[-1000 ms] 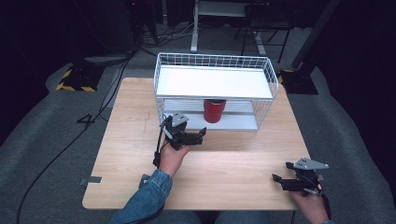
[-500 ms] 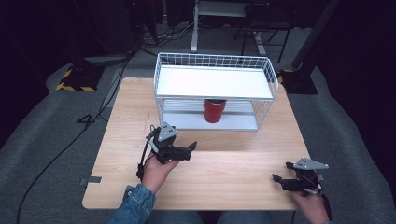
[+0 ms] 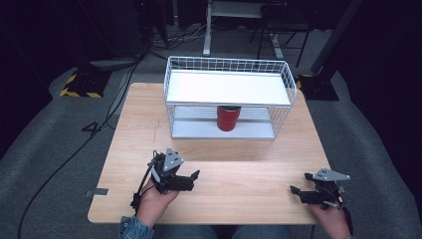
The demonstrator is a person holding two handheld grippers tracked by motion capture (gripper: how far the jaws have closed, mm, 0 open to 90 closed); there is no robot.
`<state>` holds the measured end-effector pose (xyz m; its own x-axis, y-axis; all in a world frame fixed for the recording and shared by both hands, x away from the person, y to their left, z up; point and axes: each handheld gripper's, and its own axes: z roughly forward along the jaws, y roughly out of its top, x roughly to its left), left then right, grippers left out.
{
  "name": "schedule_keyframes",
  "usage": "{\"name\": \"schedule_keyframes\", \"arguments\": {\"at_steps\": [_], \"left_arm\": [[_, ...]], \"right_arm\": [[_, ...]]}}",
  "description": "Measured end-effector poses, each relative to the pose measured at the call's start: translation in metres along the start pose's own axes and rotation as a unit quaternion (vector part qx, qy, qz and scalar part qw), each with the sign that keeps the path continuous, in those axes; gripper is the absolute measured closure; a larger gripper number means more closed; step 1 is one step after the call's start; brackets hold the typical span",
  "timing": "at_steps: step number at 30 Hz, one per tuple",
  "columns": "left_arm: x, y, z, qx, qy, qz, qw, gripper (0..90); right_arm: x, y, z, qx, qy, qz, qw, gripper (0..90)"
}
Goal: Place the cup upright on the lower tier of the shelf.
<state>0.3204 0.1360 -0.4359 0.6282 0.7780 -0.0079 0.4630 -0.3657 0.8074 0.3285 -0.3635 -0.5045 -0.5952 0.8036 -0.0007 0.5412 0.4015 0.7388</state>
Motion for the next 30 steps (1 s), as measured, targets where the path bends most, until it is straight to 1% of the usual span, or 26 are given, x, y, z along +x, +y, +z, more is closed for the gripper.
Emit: {"name": "schedule_keyframes", "arguments": {"at_steps": [4,5,6,8,9,11,13,14,17,19,21,23,25,26,27,28,29,30], "left_arm": [[0.005,-0.012,0.000,0.026,-0.009,-0.017,0.9995,7.0],[0.005,-0.015,0.001,0.031,-0.013,-0.026,0.9991,7.0],[0.007,-0.018,0.002,0.041,-0.015,-0.024,0.9988,7.0],[0.010,-0.025,0.004,0.059,-0.018,-0.030,0.9976,7.3],[0.011,-0.029,0.005,0.069,-0.021,-0.039,0.9967,7.4],[0.013,-0.036,0.008,0.088,-0.026,-0.050,0.9946,7.7],[0.015,-0.042,0.011,0.106,-0.026,-0.049,0.9927,8.1],[0.014,-0.045,0.013,0.113,-0.026,-0.055,0.9917,8.1],[0.016,-0.052,0.016,0.134,-0.027,-0.053,0.9892,8.2],[0.017,-0.056,0.019,0.142,-0.025,-0.052,0.9882,8.3],[0.016,-0.058,0.020,0.140,-0.020,-0.043,0.9890,8.3],[0.015,-0.058,0.020,0.142,-0.014,-0.039,0.9890,8.4],[0.014,-0.060,0.022,0.136,0.000,-0.022,0.9904,8.2],[0.013,-0.062,0.024,0.128,0.005,-0.011,0.9917,7.4],[0.014,-0.064,0.026,0.119,0.000,-0.010,0.9929,4.3],[0.015,-0.065,0.026,0.114,-0.002,-0.006,0.9934,1.2],[0.016,-0.066,0.026,0.109,-0.005,-0.003,0.9941,0.1],[0.016,-0.067,0.027,0.108,-0.007,-0.001,0.9942,0.1]], "right_arm": [[0.000,0.000,0.000,0.000,0.000,0.000,1.0000,17.6],[0.000,0.000,0.000,0.000,0.000,0.000,1.0000,17.6],[0.000,0.000,0.000,0.000,0.000,0.000,1.0000,17.6],[0.000,0.000,0.000,0.000,0.000,0.000,1.0000,17.6],[0.000,0.000,0.000,0.000,0.000,0.000,1.0000,17.6],[0.000,0.000,0.000,0.000,0.000,0.000,1.0000,17.6],[0.000,0.000,0.000,0.000,0.000,0.000,1.0000,17.5],[0.000,0.000,0.000,0.000,0.000,0.000,1.0000,17.6],[0.000,0.000,0.000,0.000,0.000,0.000,1.0000,17.5],[0.000,0.000,0.000,0.000,0.000,0.000,1.0000,17.6],[0.000,0.000,0.000,0.000,0.000,0.000,1.0000,17.6],[0.000,0.000,0.000,0.000,0.000,0.000,1.0000,17.6],[0.000,0.000,0.000,0.000,0.000,0.000,1.0000,17.5],[0.000,0.000,0.000,0.000,0.000,0.000,1.0000,17.6],[0.000,0.000,0.000,0.000,0.000,0.000,1.0000,17.5],[0.000,0.000,0.000,0.000,0.000,0.000,1.0000,17.5],[0.000,0.000,0.000,0.000,0.000,0.000,1.0000,17.5],[0.000,0.000,0.000,0.000,0.000,0.000,1.0000,17.5]]}}
